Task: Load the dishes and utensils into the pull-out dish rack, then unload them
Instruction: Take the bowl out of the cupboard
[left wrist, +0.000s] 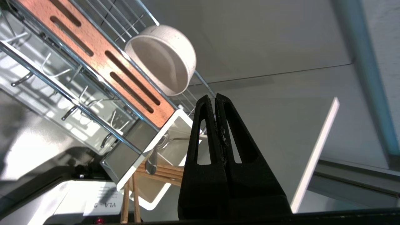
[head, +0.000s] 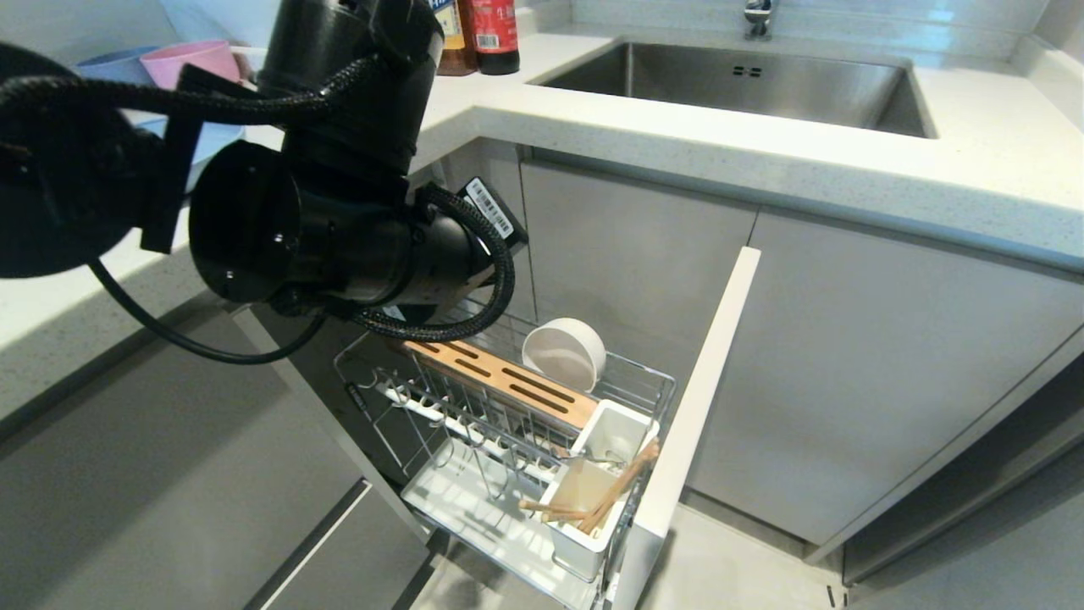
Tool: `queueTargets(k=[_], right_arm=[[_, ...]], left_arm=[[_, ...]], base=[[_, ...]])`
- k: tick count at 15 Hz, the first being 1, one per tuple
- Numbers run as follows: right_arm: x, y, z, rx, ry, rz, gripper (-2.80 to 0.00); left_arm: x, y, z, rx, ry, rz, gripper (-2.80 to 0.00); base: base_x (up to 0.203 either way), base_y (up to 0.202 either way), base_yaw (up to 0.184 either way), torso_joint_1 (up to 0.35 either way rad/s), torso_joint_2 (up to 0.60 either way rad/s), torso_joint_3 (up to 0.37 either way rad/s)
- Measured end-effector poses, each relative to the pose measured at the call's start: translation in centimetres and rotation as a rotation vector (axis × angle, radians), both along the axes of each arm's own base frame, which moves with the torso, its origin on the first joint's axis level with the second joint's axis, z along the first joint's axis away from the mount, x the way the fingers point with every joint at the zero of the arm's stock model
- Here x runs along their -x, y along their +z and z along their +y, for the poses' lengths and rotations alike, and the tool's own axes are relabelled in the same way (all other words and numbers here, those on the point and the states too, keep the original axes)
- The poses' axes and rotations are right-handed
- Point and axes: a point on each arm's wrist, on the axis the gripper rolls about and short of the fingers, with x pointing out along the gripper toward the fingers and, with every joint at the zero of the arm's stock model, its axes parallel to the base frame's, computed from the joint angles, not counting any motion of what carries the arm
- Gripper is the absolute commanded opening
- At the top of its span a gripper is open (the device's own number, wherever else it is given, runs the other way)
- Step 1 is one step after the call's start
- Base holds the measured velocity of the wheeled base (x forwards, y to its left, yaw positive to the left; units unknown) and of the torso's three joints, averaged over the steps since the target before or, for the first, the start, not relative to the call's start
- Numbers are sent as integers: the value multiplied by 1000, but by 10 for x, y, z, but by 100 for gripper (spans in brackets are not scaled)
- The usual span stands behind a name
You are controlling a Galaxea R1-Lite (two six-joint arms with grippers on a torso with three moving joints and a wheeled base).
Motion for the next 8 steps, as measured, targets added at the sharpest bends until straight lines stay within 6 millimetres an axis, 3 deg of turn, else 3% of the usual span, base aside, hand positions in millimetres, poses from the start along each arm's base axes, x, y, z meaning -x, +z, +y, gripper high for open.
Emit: queueTargets(k=[3,4,8], right_arm=[[0,0,0,0,0,0,-280],[0,0,0,0,0,0,-280],[0,0,0,0,0,0,-280]], left_arm=[[-8,-9,-2,13,-51,52,-280],[-11,-12,-3,16,-69,71,0],[-24,-26,-8,12,-70,119,0]], base=[[0,0,0,0,0,0],[0,0,0,0,0,0],[0,0,0,0,0,0]])
